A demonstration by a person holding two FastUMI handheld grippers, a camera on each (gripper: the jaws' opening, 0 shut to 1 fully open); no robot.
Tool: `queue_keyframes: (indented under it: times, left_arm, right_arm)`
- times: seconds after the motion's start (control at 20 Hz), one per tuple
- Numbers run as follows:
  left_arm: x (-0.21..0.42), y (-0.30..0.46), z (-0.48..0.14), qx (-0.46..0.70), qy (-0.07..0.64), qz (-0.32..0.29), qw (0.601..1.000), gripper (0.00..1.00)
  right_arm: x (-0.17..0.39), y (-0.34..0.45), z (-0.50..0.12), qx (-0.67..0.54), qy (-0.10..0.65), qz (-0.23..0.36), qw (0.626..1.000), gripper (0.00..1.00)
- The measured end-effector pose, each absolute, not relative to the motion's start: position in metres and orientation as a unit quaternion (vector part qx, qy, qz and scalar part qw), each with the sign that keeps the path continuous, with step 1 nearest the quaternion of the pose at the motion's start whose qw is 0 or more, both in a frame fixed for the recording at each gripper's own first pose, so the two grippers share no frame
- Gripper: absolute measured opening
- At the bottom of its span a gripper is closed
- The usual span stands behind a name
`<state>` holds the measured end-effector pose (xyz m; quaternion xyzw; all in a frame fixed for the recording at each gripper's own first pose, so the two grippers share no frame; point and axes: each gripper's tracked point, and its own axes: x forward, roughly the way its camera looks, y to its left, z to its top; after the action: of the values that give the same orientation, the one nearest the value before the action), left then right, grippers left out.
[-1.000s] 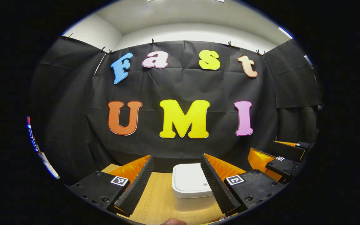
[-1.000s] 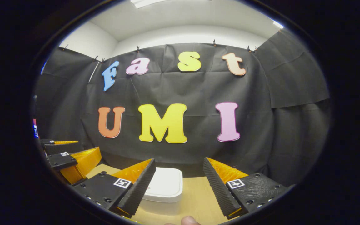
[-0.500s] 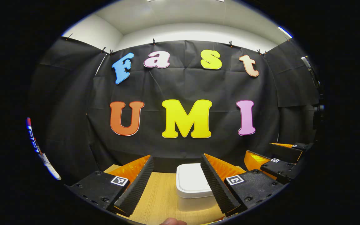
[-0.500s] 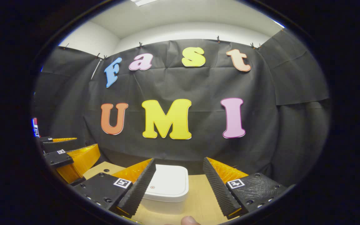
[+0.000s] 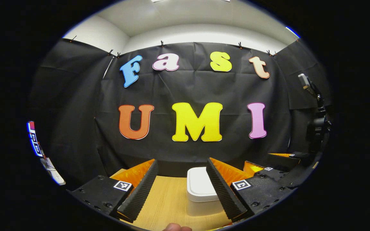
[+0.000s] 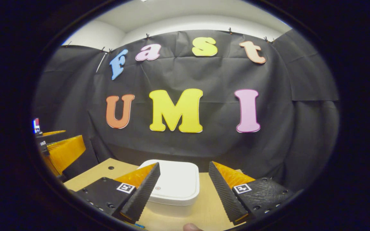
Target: Press the lid of the desktop garbage bin to open it, pick up the crumpled paper on the desktop and throw it into the bin, then pick up the pop can on the desktop and drop it into the bin, and finally close the garbage bin lid.
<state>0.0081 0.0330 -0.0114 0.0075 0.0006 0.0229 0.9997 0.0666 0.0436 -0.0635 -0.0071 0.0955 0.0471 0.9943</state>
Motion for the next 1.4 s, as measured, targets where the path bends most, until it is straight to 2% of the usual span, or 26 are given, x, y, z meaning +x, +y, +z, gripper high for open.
queue_keyframes:
  times: [0.1, 0.15, 0.2, 0.3, 0.35, 0.5, 0.6, 0.7, 0.75, 1.15, 1.4]
  left_arm:
    - [0.005, 0.035, -0.013, 0.009, 0.003, 0.028, 1.000, 0.97]
    - [0.004, 0.037, -0.013, 0.010, 0.004, 0.031, 0.999, 0.97]
    - [0.002, 0.039, -0.014, 0.011, 0.005, 0.034, 0.999, 0.97]
    - [0.000, 0.044, -0.016, 0.013, 0.008, 0.040, 0.999, 0.97]
    - [0.000, 0.046, -0.017, 0.014, 0.010, 0.042, 0.999, 0.97]
    - [-0.003, 0.052, -0.020, 0.013, 0.013, 0.052, 0.998, 0.97]
    - [-0.003, 0.057, -0.021, 0.012, 0.014, 0.060, 0.998, 0.97]
    - [-0.003, 0.060, -0.023, 0.013, 0.015, 0.065, 0.998, 0.97]
    - [-0.004, 0.061, -0.023, 0.013, 0.016, 0.066, 0.998, 0.97]
    - [-0.005, 0.063, -0.029, 0.017, 0.023, 0.071, 0.997, 0.97]
    - [-0.003, 0.058, -0.030, 0.015, 0.024, 0.062, 0.998, 0.97]
  right_arm:
    - [0.072, 0.048, -0.076, -0.004, 0.115, 0.053, 0.992, 0.91]
    - [0.075, 0.052, -0.083, -0.001, 0.126, 0.058, 0.990, 0.80]
    - [0.076, 0.054, -0.089, 0.000, 0.139, 0.058, 0.989, 0.77]
    - [0.084, 0.057, -0.102, -0.001, 0.159, 0.057, 0.986, 0.63]
    - [0.086, 0.058, -0.109, 0.000, 0.169, 0.055, 0.984, 0.50]
    - [0.094, 0.060, -0.119, 0.001, 0.190, 0.058, 0.980, 0.36]
    - [0.102, 0.061, -0.129, -0.003, 0.199, 0.057, 0.978, 0.07]
    - [0.095, 0.066, -0.132, -0.008, 0.213, 0.074, 0.974, 0.05]
    - [0.102, 0.067, -0.143, -0.009, 0.220, 0.071, 0.973, 0.00]
    - [0.099, 0.075, -0.177, -0.027, 0.254, 0.092, 0.962, 0.00]
    - [0.102, 0.075, -0.165, 0.006, 0.245, 0.089, 0.965, 0.01]
